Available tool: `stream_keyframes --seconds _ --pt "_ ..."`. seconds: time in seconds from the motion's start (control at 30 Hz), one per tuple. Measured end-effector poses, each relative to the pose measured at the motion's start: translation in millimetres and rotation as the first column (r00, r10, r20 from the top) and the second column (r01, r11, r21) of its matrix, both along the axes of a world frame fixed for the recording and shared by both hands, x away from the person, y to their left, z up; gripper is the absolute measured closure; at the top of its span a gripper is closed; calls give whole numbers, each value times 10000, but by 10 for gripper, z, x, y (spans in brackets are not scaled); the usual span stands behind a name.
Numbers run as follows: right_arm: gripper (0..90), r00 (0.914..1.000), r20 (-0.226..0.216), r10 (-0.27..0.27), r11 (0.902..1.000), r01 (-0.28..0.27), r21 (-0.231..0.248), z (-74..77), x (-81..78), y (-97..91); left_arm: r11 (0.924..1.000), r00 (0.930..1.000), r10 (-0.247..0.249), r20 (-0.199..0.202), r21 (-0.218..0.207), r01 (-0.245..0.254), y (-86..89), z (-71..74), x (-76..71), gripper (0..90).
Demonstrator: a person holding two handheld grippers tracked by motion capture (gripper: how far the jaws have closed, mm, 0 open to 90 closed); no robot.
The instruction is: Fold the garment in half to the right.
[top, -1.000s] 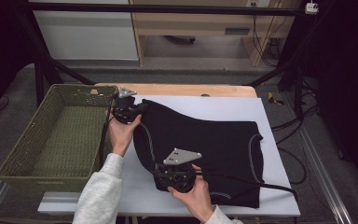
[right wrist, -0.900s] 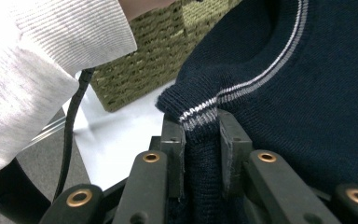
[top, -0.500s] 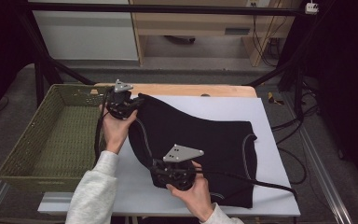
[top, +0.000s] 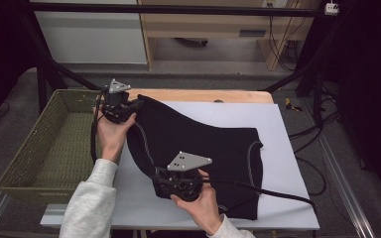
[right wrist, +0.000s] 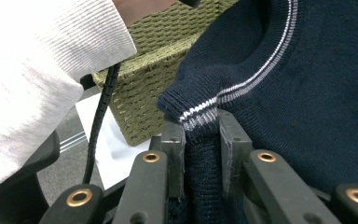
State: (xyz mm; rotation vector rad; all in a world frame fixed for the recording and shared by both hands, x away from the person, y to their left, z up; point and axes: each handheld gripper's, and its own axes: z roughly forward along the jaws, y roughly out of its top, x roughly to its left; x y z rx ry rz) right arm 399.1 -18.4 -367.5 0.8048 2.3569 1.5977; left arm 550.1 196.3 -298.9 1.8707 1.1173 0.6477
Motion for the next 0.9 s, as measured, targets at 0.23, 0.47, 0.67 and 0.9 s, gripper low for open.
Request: stream_keyframes --seconds 0.23,0.47,0.67,0.9 --pt "761 10000 18 68 9999 -68 102 26 15 63 9998 9998 148 102 112 -149 67 61 -10 844" --pt "762 9998 75 178 9997 -179 157 68 31 126 9995 9994 315 132 71 -316 151 105 -28 844" --pt "762 9996 127 259 9992 -263 296 113 42 166 9991 9990 422 164 17 -423 223 160 -42 844" --pt "762 9992 215 330 9987 -337 371 154 39 225 9986 9983 525 250 6 -525 288 224 -62 844"
